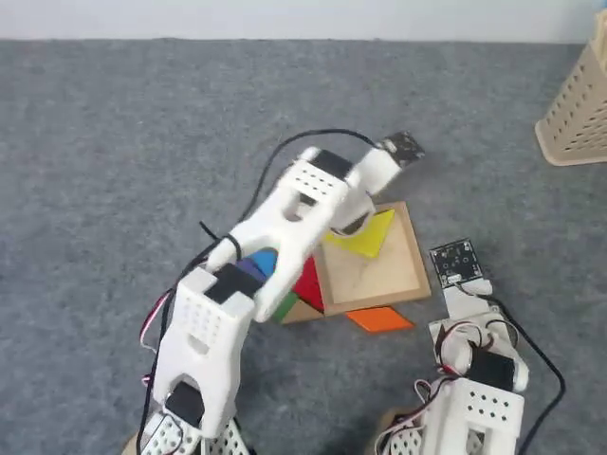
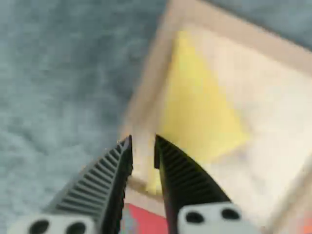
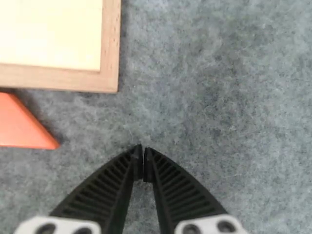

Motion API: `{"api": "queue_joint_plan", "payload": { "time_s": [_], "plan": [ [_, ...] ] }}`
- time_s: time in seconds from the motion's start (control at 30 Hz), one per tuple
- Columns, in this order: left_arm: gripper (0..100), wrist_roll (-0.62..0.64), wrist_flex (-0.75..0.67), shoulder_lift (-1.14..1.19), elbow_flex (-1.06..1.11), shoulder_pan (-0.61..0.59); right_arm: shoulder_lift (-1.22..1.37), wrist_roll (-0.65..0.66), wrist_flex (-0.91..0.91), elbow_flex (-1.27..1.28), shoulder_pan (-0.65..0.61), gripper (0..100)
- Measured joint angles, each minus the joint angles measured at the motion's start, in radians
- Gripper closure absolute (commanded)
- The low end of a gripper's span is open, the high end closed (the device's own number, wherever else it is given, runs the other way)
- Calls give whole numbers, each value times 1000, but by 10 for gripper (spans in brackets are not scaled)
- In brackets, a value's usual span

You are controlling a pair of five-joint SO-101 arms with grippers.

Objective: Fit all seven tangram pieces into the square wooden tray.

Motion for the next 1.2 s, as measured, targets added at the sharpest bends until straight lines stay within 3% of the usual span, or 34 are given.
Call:
{"api": "queue_joint_plan", "payload": {
  "time_s": [0.23, 0.37, 0.53, 0.67, 0.77, 0.87, 1.03, 1.2],
  "plan": [
    [924, -29, 9, 2, -26, -26, 0, 0, 0, 0, 0, 989],
    [927, 15, 167, -55, -173, -75, 0, 0, 0, 0, 0, 989],
    [927, 72, 430, -276, -327, -215, 0, 5, 0, 0, 0, 988],
    [927, 74, 471, -436, -218, -407, 0, 43, 40, -29, -25, 984],
    [927, 78, 391, -535, 0, -562, 0, 48, 104, -100, -120, 937],
    [924, 72, 210, -646, 295, -651, 6, 54, 117, -140, -224, 909],
    [860, 6, -149, -841, 822, -655, 170, 54, 117, -199, -416, 903],
    [811, -6, -221, -916, 1025, -614, 417, 54, 83, -259, -603, 903]
  ]
}}
